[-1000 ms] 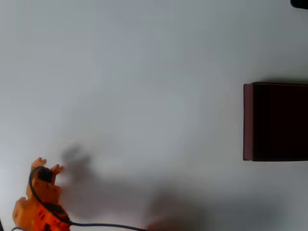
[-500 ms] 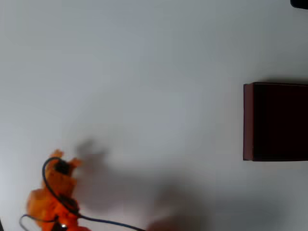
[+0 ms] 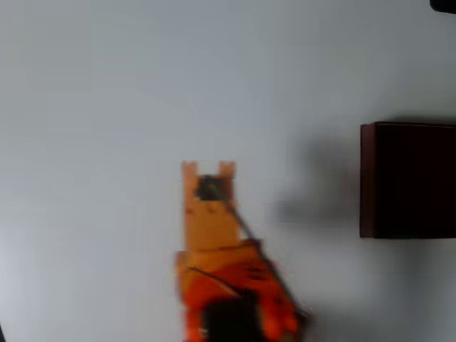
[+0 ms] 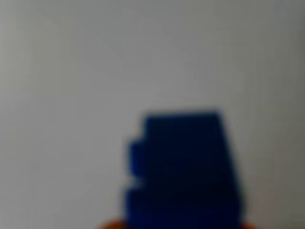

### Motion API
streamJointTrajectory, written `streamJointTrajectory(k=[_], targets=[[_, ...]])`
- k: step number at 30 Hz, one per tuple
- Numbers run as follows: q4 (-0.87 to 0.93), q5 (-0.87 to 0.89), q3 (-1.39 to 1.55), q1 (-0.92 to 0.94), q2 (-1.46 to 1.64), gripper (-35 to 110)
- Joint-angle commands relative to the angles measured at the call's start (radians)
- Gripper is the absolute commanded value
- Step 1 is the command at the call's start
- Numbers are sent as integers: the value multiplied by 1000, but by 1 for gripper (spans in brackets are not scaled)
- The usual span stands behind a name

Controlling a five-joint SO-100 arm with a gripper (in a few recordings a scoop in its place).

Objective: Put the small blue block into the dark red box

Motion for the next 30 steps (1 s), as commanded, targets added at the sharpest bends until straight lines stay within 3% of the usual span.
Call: streamJointTrajectory(k=[1, 6, 18, 21, 24, 30], targets=[[-67, -482, -81, 316, 44, 0], [-242, -830, -144, 560, -54, 0], [-690, -992, -137, 811, -509, 0], [-712, -988, -164, 833, -617, 3], [-718, -1029, -158, 836, -661, 17], [-641, -1181, -64, 739, -477, 20]])
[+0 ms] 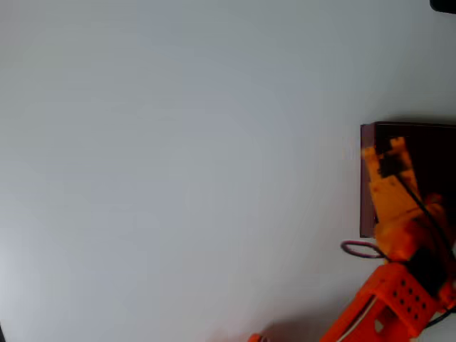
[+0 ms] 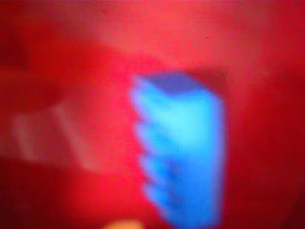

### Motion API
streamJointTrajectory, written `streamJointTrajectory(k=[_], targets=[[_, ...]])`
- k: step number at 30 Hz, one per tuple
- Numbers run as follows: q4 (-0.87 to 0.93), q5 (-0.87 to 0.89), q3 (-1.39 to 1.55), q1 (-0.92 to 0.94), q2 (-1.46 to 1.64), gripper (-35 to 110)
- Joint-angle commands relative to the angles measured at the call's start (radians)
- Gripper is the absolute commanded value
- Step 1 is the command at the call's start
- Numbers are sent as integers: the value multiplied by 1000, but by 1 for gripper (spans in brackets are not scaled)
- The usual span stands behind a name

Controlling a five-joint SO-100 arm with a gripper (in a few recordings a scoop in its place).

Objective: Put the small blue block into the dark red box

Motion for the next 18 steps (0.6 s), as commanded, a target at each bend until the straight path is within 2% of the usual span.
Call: streamJointTrajectory(k=[1, 7, 10, 18], targets=[[81, -55, 55, -66, 210, 20], [305, -147, 189, -313, 650, 10], [407, -156, 242, -477, 857, 1], [476, -158, 495, -945, 1342, 0]])
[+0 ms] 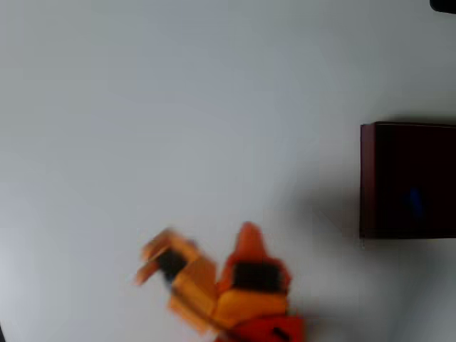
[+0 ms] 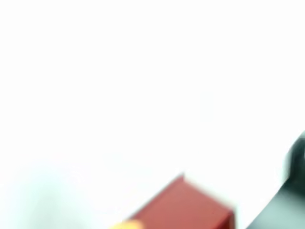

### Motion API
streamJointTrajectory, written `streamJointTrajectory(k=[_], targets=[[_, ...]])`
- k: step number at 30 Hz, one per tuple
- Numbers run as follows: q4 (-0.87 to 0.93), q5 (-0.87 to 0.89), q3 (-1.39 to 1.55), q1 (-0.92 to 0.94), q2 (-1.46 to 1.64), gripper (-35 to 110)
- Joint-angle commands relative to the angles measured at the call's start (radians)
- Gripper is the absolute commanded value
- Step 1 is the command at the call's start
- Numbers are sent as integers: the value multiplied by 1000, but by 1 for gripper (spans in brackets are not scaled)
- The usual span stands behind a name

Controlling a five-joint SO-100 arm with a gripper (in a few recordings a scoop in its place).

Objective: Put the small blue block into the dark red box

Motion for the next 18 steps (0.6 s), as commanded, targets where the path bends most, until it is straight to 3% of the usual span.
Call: streamJointTrajectory(k=[1, 11, 18], targets=[[18, -5, 110, -195, 147, 0], [37, -77, 469, -456, 385, 0], [18, -95, 554, -489, 387, 0]])
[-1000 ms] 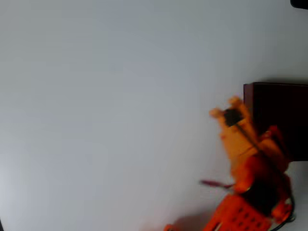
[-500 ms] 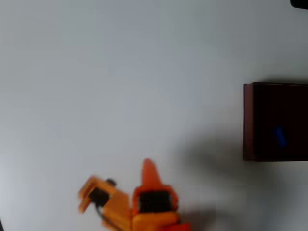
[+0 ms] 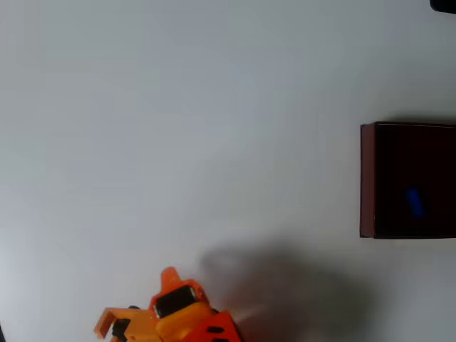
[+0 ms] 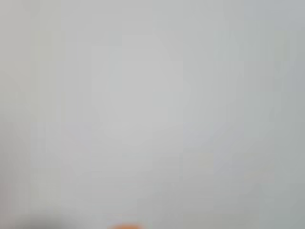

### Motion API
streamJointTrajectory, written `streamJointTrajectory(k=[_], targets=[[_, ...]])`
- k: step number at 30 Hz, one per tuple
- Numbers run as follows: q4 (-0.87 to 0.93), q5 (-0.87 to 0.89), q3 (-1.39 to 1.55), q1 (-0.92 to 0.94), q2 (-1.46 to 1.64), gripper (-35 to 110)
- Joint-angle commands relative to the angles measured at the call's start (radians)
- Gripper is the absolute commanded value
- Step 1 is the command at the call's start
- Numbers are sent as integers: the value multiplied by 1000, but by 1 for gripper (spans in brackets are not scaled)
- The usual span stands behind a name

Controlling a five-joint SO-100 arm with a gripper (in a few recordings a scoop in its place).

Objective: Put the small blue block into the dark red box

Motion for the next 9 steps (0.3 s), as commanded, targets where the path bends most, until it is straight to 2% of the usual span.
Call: streamJointTrajectory(k=[1, 9], targets=[[-8, -6, 37, -11, 9, 0], [-6, -18, 37, -18, 9, 0]])
